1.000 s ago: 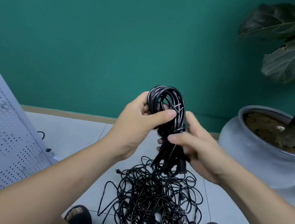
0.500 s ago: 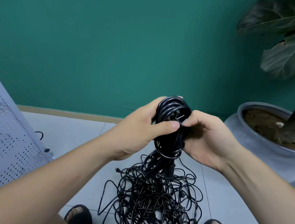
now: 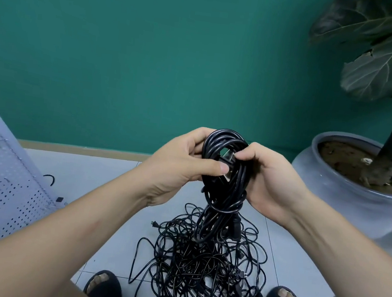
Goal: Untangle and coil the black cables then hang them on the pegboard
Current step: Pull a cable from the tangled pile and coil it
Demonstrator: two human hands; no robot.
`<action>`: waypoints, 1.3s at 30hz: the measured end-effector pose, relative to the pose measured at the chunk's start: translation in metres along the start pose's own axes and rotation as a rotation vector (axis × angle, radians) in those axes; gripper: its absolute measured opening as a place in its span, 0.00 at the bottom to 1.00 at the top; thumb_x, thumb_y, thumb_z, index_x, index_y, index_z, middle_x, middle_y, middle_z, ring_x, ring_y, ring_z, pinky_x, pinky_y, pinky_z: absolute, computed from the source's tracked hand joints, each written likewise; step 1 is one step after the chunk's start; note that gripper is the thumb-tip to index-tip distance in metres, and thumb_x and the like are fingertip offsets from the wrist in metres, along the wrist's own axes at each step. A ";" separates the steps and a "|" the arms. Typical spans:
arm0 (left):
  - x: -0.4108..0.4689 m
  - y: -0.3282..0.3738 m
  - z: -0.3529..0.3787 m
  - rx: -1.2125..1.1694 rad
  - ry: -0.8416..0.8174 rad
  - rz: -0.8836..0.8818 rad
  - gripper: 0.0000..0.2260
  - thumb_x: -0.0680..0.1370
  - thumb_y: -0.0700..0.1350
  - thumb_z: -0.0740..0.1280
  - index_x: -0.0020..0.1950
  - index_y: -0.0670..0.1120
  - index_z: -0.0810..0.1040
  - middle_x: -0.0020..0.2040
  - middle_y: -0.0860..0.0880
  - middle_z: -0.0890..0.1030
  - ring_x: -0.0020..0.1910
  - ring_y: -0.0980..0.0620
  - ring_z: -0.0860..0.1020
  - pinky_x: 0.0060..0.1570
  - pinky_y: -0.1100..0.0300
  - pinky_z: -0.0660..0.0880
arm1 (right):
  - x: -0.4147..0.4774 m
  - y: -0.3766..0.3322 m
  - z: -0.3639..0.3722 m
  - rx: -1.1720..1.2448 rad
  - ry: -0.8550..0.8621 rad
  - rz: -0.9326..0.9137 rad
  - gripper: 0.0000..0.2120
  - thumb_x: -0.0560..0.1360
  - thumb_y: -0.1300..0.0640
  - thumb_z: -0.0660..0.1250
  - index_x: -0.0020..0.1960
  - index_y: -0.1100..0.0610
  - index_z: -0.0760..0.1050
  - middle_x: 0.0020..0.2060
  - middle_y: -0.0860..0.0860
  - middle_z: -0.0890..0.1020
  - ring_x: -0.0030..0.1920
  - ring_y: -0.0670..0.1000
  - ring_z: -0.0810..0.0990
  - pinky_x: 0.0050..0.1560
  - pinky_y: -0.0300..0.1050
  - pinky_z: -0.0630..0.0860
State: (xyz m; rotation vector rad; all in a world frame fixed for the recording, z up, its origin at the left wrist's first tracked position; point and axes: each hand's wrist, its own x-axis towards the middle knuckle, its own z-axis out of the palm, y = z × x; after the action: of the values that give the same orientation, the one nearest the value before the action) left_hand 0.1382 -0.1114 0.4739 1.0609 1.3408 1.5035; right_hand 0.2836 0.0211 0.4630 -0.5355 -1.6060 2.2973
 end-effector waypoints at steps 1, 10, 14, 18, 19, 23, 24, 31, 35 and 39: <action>0.001 0.001 0.001 0.011 0.017 -0.004 0.22 0.77 0.28 0.72 0.69 0.41 0.77 0.51 0.50 0.85 0.48 0.52 0.82 0.47 0.60 0.80 | 0.000 0.001 0.000 0.020 0.016 -0.022 0.28 0.75 0.56 0.65 0.69 0.73 0.76 0.57 0.69 0.81 0.55 0.65 0.81 0.67 0.70 0.76; 0.006 0.002 0.006 0.165 0.200 0.030 0.23 0.72 0.30 0.79 0.62 0.44 0.79 0.37 0.52 0.78 0.34 0.53 0.75 0.36 0.63 0.75 | 0.002 0.000 0.010 -0.375 0.223 -0.280 0.29 0.65 0.46 0.71 0.52 0.70 0.72 0.51 0.55 0.75 0.51 0.55 0.74 0.60 0.58 0.69; 0.005 0.003 0.004 0.138 0.272 0.103 0.25 0.71 0.29 0.80 0.63 0.45 0.78 0.46 0.47 0.87 0.42 0.51 0.83 0.45 0.60 0.81 | -0.006 0.007 0.007 -0.457 0.262 -0.346 0.18 0.73 0.46 0.72 0.56 0.57 0.76 0.54 0.51 0.83 0.56 0.55 0.84 0.67 0.60 0.77; 0.007 0.002 -0.007 0.064 0.399 0.121 0.22 0.72 0.29 0.79 0.61 0.44 0.79 0.48 0.44 0.87 0.42 0.51 0.84 0.42 0.59 0.80 | -0.009 0.016 0.010 -0.513 0.244 -0.359 0.28 0.70 0.35 0.75 0.62 0.48 0.71 0.58 0.43 0.82 0.56 0.47 0.84 0.67 0.58 0.79; 0.007 0.002 -0.009 0.051 0.421 0.122 0.21 0.72 0.29 0.79 0.61 0.44 0.80 0.46 0.45 0.86 0.41 0.50 0.83 0.41 0.59 0.80 | -0.009 0.019 0.012 -0.541 0.235 -0.345 0.30 0.69 0.34 0.76 0.62 0.47 0.71 0.59 0.43 0.82 0.56 0.47 0.85 0.66 0.58 0.80; 0.007 0.003 -0.012 0.030 0.480 0.160 0.18 0.73 0.31 0.79 0.59 0.44 0.80 0.42 0.50 0.84 0.38 0.50 0.80 0.36 0.58 0.77 | -0.011 0.028 0.019 -0.627 0.189 -0.254 0.38 0.64 0.34 0.81 0.68 0.40 0.67 0.54 0.45 0.86 0.51 0.45 0.86 0.59 0.54 0.83; 0.007 0.004 -0.011 0.012 0.484 0.162 0.17 0.73 0.32 0.79 0.58 0.44 0.80 0.41 0.50 0.83 0.37 0.49 0.79 0.36 0.58 0.76 | -0.011 0.030 0.021 -0.661 0.166 -0.234 0.38 0.65 0.35 0.82 0.69 0.38 0.66 0.53 0.44 0.87 0.50 0.43 0.85 0.59 0.53 0.82; 0.006 0.003 -0.005 -0.042 0.426 0.160 0.15 0.76 0.33 0.77 0.61 0.43 0.79 0.44 0.49 0.84 0.38 0.50 0.81 0.38 0.60 0.77 | -0.015 0.037 0.029 -0.819 0.179 -0.311 0.20 0.80 0.41 0.74 0.66 0.40 0.69 0.54 0.37 0.84 0.57 0.40 0.82 0.61 0.46 0.79; 0.004 0.002 -0.011 0.048 0.365 0.192 0.15 0.79 0.37 0.75 0.64 0.44 0.79 0.51 0.48 0.87 0.51 0.51 0.84 0.54 0.58 0.80 | -0.018 0.034 0.024 -0.782 0.178 -0.354 0.16 0.83 0.43 0.70 0.65 0.40 0.67 0.53 0.35 0.81 0.55 0.40 0.80 0.54 0.37 0.75; 0.001 0.000 -0.013 0.166 0.226 0.193 0.18 0.81 0.40 0.74 0.69 0.47 0.75 0.62 0.48 0.86 0.64 0.47 0.83 0.64 0.53 0.79 | -0.021 0.027 0.019 -0.698 0.228 -0.378 0.14 0.83 0.45 0.69 0.64 0.42 0.67 0.53 0.33 0.81 0.55 0.39 0.80 0.49 0.34 0.72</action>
State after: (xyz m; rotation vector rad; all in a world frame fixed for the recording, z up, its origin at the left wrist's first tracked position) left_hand 0.1257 -0.1146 0.4730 1.1792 1.5788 1.7188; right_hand 0.2931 -0.0131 0.4464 -0.5500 -2.1447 1.3272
